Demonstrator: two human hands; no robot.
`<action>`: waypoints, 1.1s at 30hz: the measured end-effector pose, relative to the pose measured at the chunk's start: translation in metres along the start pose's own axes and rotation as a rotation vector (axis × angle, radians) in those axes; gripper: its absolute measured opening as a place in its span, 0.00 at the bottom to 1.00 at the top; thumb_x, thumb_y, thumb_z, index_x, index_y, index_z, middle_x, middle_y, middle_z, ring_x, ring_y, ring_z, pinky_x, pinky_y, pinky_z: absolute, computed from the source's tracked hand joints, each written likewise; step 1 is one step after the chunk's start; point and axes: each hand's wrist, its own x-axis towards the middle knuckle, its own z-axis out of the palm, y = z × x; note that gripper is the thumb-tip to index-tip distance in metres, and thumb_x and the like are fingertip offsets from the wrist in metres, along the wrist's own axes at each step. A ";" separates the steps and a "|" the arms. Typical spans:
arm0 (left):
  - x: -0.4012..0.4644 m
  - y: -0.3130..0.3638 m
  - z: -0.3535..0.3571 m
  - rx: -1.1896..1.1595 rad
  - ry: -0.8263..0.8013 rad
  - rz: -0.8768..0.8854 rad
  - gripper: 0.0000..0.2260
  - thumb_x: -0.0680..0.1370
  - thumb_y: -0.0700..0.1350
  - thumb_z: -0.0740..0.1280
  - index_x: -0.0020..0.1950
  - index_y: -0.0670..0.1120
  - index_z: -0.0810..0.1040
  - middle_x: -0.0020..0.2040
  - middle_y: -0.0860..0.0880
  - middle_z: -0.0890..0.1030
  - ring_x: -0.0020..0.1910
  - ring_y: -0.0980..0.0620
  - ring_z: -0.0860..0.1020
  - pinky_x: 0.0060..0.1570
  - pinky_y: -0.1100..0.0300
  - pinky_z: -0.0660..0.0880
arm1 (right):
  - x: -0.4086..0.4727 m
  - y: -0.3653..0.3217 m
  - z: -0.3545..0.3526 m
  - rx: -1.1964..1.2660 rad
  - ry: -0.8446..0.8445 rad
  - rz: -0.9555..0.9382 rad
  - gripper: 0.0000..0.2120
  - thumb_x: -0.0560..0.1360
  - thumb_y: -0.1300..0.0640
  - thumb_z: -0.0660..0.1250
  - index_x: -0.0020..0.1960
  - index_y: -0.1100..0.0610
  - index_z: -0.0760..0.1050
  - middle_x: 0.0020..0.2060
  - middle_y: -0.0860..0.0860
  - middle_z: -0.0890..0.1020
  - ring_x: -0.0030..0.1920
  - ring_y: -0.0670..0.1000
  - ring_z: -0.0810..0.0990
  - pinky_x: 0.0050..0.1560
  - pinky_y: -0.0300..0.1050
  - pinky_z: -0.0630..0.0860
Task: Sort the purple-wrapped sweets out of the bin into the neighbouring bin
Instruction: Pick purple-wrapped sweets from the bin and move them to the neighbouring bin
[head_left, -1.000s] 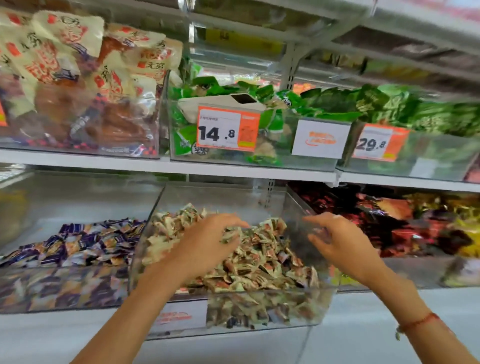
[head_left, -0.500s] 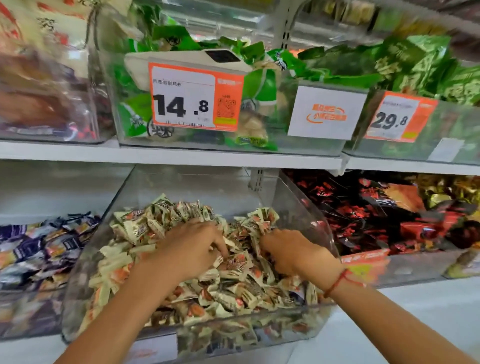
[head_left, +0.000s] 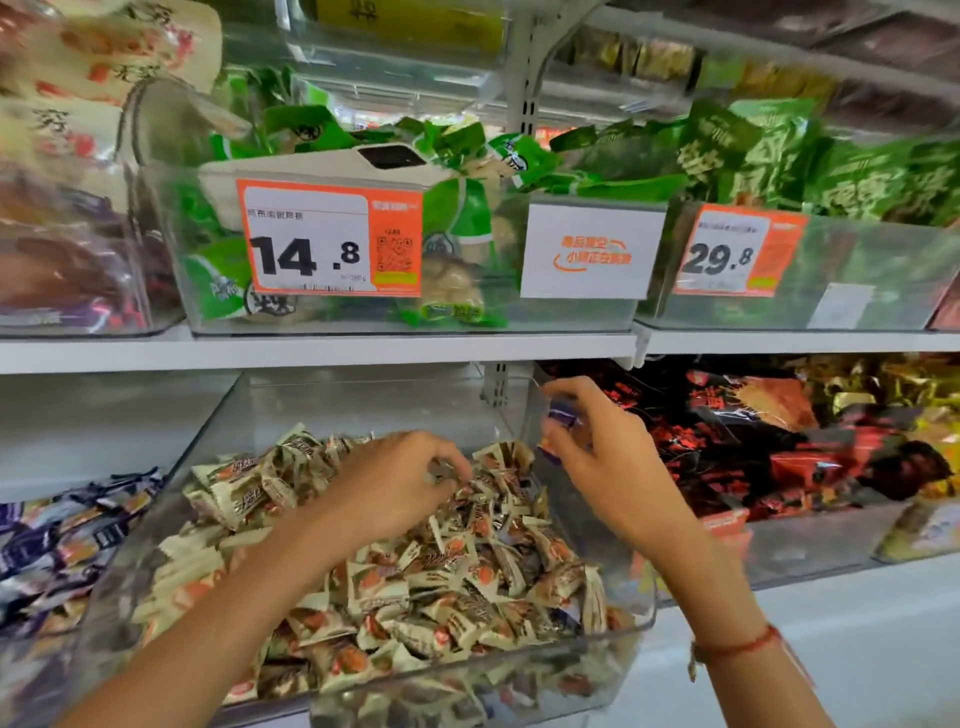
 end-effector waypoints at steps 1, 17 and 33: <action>0.015 0.002 0.006 -0.002 -0.041 0.006 0.09 0.78 0.49 0.66 0.57 0.60 0.78 0.62 0.57 0.76 0.54 0.54 0.79 0.55 0.58 0.74 | -0.003 0.004 0.002 -0.011 0.053 0.015 0.13 0.79 0.55 0.64 0.63 0.51 0.70 0.38 0.48 0.79 0.36 0.48 0.78 0.39 0.48 0.76; 0.062 -0.034 0.020 0.352 -0.242 -0.005 0.16 0.75 0.55 0.68 0.62 0.60 0.75 0.66 0.54 0.72 0.66 0.49 0.69 0.63 0.51 0.68 | -0.016 0.034 0.008 -0.173 0.151 0.046 0.10 0.81 0.53 0.60 0.60 0.52 0.74 0.34 0.41 0.68 0.32 0.43 0.67 0.29 0.35 0.58; 0.099 0.008 0.072 0.495 -0.322 0.004 0.13 0.77 0.52 0.67 0.58 0.47 0.79 0.55 0.47 0.79 0.52 0.48 0.77 0.45 0.58 0.69 | -0.018 0.030 0.008 -0.143 0.171 0.038 0.08 0.82 0.52 0.54 0.56 0.51 0.69 0.38 0.44 0.73 0.35 0.44 0.70 0.30 0.41 0.61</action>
